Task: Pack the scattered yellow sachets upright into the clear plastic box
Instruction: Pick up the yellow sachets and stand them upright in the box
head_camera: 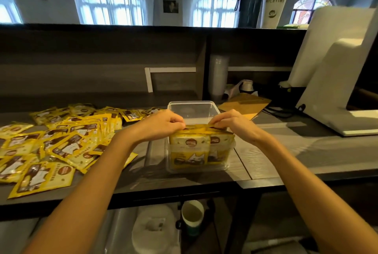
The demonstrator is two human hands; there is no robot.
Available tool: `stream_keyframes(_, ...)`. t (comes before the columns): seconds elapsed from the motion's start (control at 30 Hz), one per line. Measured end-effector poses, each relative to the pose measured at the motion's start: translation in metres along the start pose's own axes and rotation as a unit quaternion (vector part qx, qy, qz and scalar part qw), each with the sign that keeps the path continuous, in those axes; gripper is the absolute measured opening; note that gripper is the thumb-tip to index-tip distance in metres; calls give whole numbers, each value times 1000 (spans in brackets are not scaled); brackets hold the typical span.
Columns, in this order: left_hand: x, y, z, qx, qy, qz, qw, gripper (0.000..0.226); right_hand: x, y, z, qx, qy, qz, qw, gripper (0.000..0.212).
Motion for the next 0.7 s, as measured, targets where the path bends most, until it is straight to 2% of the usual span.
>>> stream_keyframes(0.13, 4, -1, 2, 13, -5, -2, 1000, 40, 5, -4, -5, -1, -40, -17, 999, 47)
stream_keyframes(0.23, 5, -2, 2, 1, -17, 2, 1000, 46, -1, -4, -1, 29, -43, 14, 999, 38)
stream_keyframes(0.33, 1, -1, -4, -36, -37, 8, 999, 54, -1, -4, -12, 13, -48, 33, 998, 34)
stream_keyframes(0.43, -21, -2, -3, -42, -15, 76, 996, 44, 3, 0, -27, -15, -72, 51, 996, 38)
stream_keyframes(0.5, -39, -7, -5, -48, -11, 138, 989, 33, 3, 5, -43, -61, -127, 90, 986, 36)
stream_keyframes(0.57, -56, -16, -12, -65, -7, 188, 980, 31, 10, 9, -63, -108, -187, 132, 967, 33)
stream_keyframes(0.7, -85, -49, -36, -127, 24, 271, 954, 31, 55, 7, -112, -218, -197, 155, 943, 32)
Point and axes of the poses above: each hand's wrist, its own y-axis towards the middle knuckle, its own x-axis out of the palm, z = x × y, the point moved 9 cm from there along y, towards the middle knuckle, and after that the axes turned 13 degrees about y, right-handed, at the moved point
